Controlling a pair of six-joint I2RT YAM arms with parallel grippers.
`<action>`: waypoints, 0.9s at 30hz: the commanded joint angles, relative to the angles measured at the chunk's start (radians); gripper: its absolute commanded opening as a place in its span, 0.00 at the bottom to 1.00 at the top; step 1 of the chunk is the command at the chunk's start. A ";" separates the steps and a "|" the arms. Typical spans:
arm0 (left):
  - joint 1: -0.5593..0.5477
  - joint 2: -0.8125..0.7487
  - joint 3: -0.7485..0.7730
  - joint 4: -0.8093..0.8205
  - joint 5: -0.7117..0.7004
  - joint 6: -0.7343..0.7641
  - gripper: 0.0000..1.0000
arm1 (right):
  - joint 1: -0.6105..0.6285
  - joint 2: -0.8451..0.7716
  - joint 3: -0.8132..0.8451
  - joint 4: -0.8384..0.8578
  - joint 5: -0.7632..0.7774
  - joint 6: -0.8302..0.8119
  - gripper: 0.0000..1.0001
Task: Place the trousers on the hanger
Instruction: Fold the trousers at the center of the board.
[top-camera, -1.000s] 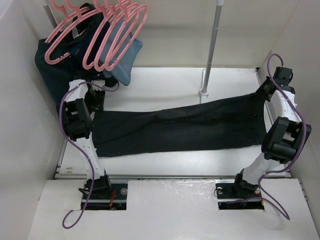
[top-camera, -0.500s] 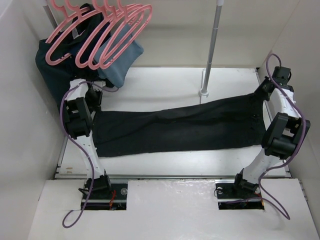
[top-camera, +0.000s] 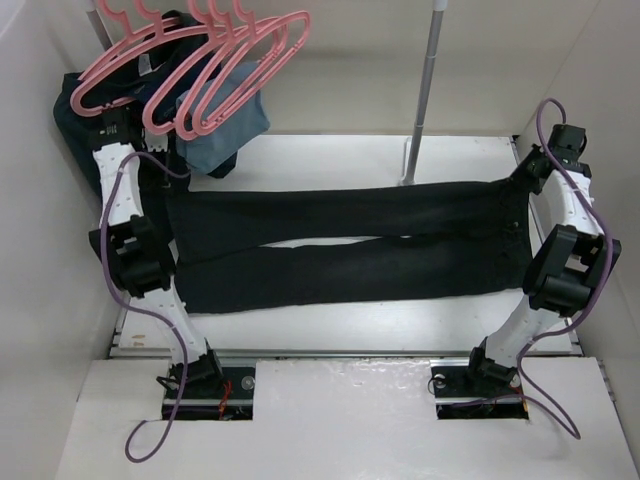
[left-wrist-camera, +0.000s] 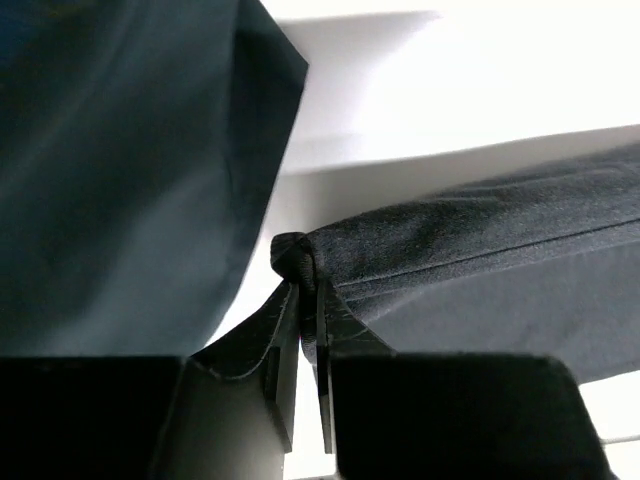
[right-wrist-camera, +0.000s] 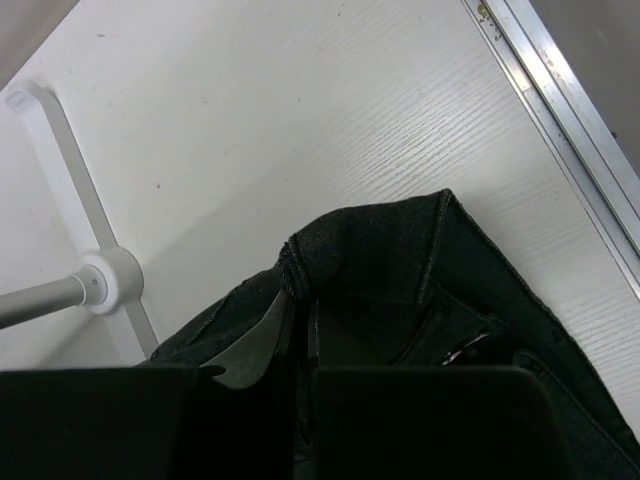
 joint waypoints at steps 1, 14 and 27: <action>0.020 -0.141 -0.042 0.043 0.004 0.043 0.00 | -0.022 -0.051 0.046 0.072 0.063 -0.003 0.00; 0.060 -0.308 -0.310 -0.033 -0.004 0.270 0.00 | -0.031 -0.308 -0.228 0.132 -0.027 0.136 0.00; 0.091 -0.472 -0.855 0.048 -0.212 0.387 0.00 | -0.140 -0.787 -0.905 0.165 0.143 0.614 0.00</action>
